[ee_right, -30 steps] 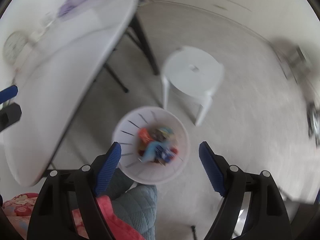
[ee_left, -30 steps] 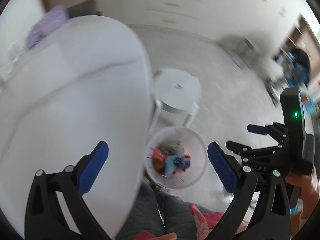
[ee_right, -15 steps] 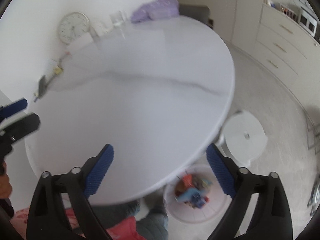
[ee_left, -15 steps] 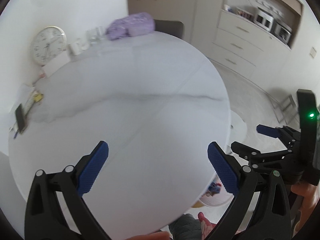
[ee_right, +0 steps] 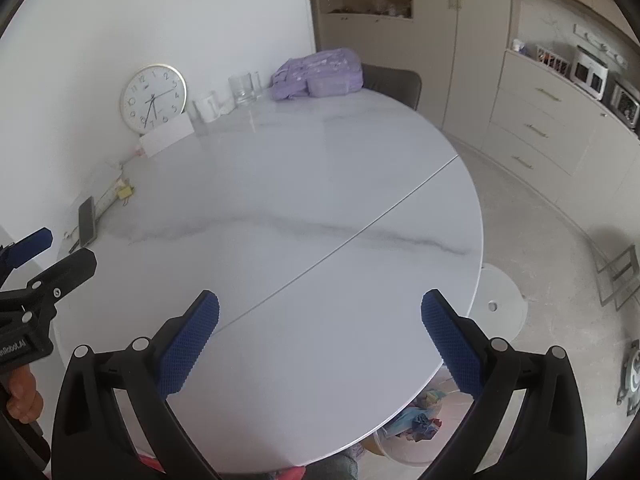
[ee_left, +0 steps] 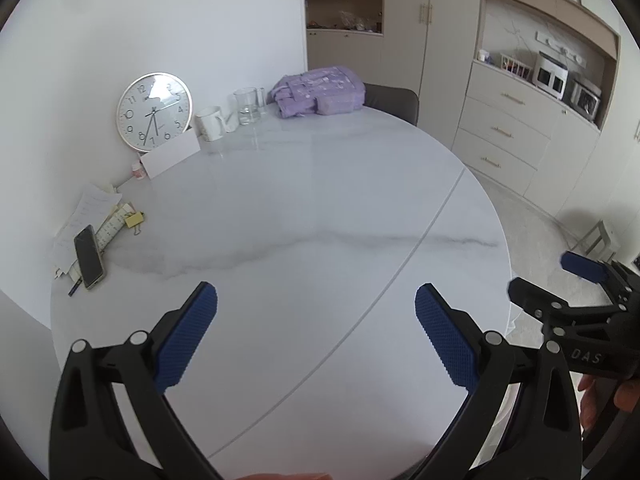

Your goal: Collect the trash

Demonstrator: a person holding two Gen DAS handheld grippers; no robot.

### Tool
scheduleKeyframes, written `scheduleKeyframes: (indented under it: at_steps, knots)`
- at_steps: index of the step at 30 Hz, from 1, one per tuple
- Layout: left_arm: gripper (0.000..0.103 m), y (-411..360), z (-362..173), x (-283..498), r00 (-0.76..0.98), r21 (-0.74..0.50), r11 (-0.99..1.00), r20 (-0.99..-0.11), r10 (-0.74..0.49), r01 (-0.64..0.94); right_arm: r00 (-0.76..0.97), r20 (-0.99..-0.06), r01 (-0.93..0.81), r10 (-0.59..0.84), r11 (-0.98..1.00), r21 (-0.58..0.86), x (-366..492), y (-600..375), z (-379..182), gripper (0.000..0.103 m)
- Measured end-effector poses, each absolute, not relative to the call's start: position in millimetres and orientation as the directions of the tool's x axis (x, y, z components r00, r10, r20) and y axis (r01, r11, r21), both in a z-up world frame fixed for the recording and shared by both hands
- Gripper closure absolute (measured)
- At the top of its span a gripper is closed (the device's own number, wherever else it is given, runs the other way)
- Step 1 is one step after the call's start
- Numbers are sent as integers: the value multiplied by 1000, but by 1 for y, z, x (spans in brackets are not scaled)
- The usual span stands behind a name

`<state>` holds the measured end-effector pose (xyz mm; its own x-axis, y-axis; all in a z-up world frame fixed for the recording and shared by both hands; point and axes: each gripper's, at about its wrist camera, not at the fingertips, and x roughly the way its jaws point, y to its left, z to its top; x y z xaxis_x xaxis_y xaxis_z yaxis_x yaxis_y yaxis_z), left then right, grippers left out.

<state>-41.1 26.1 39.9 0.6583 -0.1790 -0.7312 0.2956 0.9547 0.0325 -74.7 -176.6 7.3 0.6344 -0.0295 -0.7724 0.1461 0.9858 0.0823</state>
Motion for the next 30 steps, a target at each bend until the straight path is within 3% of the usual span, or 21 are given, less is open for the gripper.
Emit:
scheduleKeyframes:
  at_steps: [11,30]
  knots:
    - [8,69,43,-29,654,-29,958,-725,-216,284,671,-740,179,-48,979,98,-91,-140,24,2]
    - [8,78,43,-31,668,-34,956,-708,-229,292,677,-734,174,-57,981,84,-100,-120,26,2]
